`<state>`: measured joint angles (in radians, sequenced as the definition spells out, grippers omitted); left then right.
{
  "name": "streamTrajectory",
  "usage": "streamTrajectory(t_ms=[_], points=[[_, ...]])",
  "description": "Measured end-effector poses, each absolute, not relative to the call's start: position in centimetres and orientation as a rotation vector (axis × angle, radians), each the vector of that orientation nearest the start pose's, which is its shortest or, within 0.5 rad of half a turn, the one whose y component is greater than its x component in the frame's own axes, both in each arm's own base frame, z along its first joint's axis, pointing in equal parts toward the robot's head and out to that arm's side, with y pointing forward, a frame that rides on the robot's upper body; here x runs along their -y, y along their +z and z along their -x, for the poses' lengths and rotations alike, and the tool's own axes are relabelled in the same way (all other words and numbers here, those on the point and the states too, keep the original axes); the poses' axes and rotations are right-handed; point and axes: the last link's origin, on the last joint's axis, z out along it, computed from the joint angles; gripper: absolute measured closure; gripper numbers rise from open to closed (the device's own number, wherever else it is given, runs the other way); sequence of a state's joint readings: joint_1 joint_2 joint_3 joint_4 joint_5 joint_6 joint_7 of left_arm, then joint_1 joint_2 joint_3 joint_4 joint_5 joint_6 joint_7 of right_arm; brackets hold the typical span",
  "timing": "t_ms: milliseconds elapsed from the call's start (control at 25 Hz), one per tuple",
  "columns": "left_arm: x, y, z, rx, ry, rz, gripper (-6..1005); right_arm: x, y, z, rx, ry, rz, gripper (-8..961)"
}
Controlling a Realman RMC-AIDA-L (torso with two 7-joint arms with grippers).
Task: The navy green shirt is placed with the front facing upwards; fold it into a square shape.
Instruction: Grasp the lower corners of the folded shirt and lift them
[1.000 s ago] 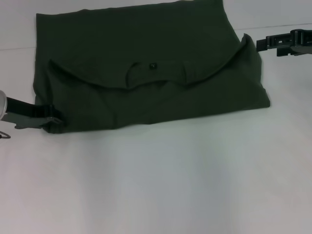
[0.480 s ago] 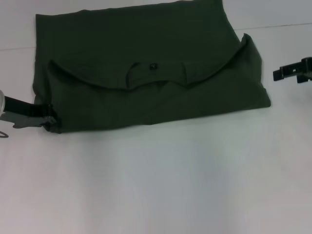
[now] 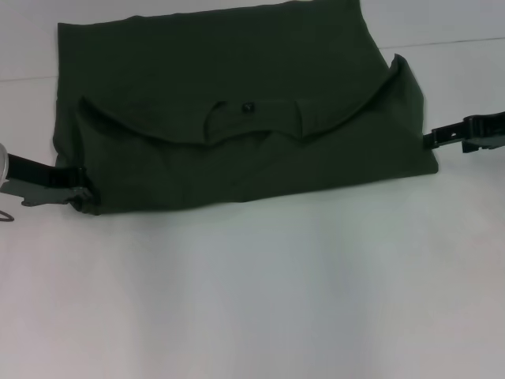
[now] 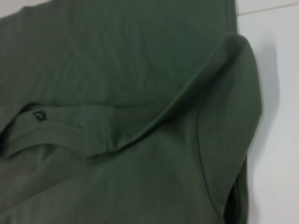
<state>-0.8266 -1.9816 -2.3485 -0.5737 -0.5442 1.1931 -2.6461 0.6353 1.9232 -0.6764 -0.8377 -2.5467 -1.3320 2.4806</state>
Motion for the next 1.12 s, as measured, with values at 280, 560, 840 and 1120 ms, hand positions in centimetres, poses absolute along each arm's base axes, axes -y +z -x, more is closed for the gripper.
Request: streamTrajectory(t_ms=[280,560,840,1120], points=[[-41.5,1.1,26.9,1.733,0.016,2.087,938,-39.6,7.6,-32.0,-1.599,0.085,2.001,36],[-41.7,1.2,26.7,1.72,0.001,2.086,937,-39.8,6.2,-32.2,-1.604,0.118,1.967,36],[-41.8,1.3,26.6,1.713,-0.001,2.086,937,-39.9,4.7,-32.2,-1.609,0.117,1.984,37],[-41.9,1.4,26.6,1.71,-0.006,2.086,938,-40.2,4.6,-32.0,-1.598,0.143,1.985,36]])
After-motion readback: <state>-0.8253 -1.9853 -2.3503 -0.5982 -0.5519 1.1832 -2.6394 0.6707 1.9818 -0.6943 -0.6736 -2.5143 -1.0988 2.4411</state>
